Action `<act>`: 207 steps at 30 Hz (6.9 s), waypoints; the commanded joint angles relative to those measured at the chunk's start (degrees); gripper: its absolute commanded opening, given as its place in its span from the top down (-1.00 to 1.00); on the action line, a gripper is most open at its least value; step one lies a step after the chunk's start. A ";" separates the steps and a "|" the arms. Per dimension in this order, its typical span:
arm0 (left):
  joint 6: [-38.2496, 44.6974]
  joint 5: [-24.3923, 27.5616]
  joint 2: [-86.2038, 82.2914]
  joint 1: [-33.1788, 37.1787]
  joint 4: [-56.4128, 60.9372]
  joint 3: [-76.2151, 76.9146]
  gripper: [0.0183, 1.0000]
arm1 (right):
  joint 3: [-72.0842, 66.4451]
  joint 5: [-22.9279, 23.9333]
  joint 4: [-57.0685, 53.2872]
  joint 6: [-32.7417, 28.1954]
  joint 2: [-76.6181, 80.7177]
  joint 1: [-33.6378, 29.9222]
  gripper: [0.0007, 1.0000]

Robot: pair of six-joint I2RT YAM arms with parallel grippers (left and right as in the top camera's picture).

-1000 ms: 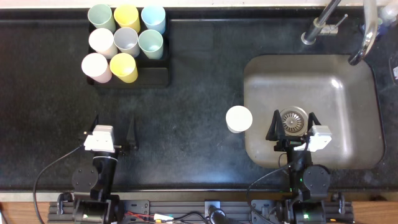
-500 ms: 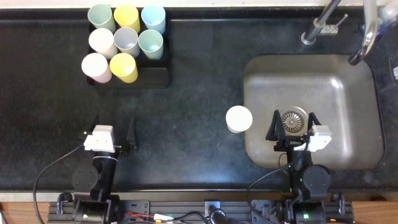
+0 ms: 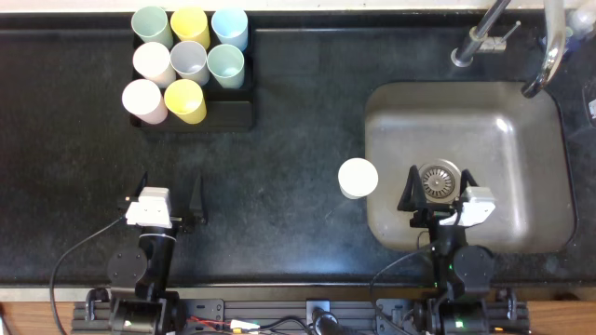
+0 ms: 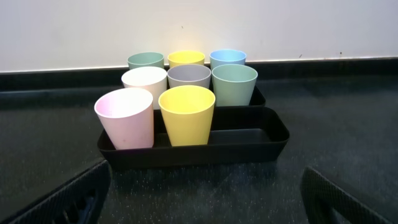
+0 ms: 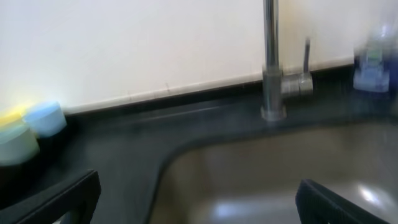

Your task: Store Cups

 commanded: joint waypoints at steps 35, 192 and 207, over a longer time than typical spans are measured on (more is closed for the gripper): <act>-0.46 -0.66 -0.68 0.22 -0.74 0.26 -1.00 | 77.68 -5.51 -64.28 -25.20 93.15 13.11 -1.00; -0.46 -0.66 -0.68 0.22 -0.74 0.26 -1.00 | 116.91 3.52 -78.95 2.60 99.80 11.13 -1.00; -0.46 -0.66 -0.68 0.22 -0.74 0.26 -1.00 | 30.10 16.33 20.83 -5.35 54.25 12.46 -1.00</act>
